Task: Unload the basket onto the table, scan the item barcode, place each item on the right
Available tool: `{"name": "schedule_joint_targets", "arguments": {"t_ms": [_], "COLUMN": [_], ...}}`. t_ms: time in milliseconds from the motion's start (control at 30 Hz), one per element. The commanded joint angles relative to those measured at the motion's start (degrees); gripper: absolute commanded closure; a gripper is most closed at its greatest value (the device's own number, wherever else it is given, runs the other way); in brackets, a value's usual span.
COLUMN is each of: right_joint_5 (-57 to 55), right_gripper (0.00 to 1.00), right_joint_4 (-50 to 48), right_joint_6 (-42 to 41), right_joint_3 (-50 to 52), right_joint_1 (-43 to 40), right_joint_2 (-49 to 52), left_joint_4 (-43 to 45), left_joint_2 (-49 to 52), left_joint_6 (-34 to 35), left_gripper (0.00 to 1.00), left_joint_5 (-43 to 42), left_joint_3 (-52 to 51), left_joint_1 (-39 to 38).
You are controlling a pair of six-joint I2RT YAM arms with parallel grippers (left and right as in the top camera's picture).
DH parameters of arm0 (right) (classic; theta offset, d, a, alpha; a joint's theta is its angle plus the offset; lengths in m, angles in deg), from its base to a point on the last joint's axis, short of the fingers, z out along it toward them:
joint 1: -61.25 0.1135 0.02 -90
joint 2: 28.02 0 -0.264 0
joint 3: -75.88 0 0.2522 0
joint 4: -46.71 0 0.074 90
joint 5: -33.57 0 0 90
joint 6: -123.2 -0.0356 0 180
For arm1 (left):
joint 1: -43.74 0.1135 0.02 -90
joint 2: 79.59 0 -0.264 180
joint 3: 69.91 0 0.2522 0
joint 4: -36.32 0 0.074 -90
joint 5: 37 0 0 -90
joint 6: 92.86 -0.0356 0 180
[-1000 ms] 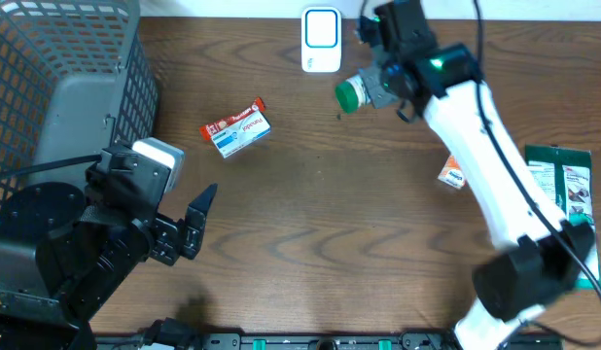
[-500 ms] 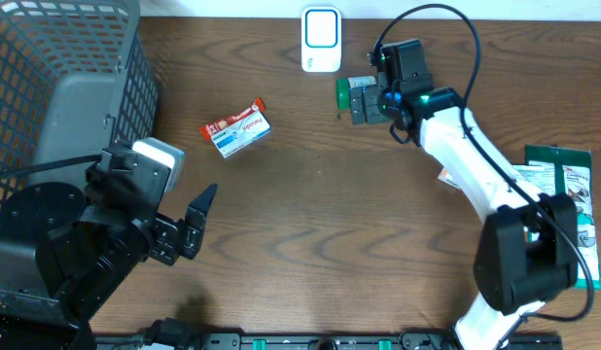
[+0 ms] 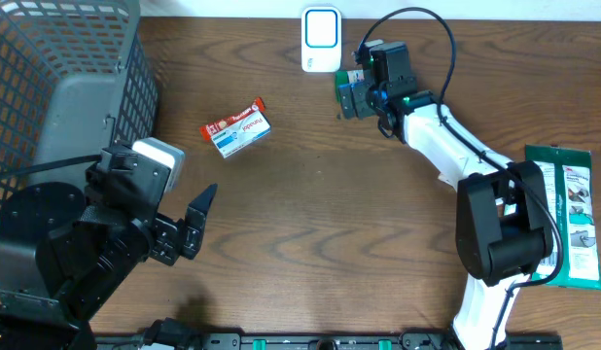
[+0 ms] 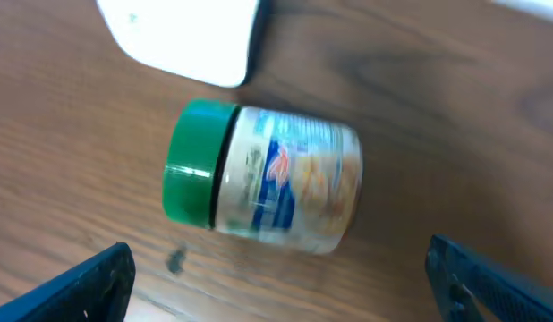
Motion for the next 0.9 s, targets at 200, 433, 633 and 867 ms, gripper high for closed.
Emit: {"name": "schedule_joint_targets", "arguments": {"t_ms": [200,433,633,867], "right_joint_5": [14.1,16.8,21.5,22.4], "right_gripper": [0.01,0.01,0.01,0.01], "right_joint_4": [11.4,14.7,14.3,10.4], "right_joint_6": [42.9,56.6,62.1,62.5], "right_joint_3": [-8.7,-10.7,-10.7,-10.7], "right_joint_1": [-2.2,-5.7,-6.6,-6.8], "right_joint_2": [0.3,0.5,1.4,6.3], "left_joint_4": [-0.1,-0.1,-0.1,-0.1], "left_joint_2": [0.1,0.1,0.1,0.1], "left_joint_6": [0.3,0.3,0.3,0.3], "left_gripper": [0.14,0.14,0.14,0.14], "left_joint_5": [0.5,0.5,0.5,0.5], "left_joint_3": [0.3,0.3,0.3,0.3], "left_joint_1": [0.1,0.1,0.1,0.1]}}
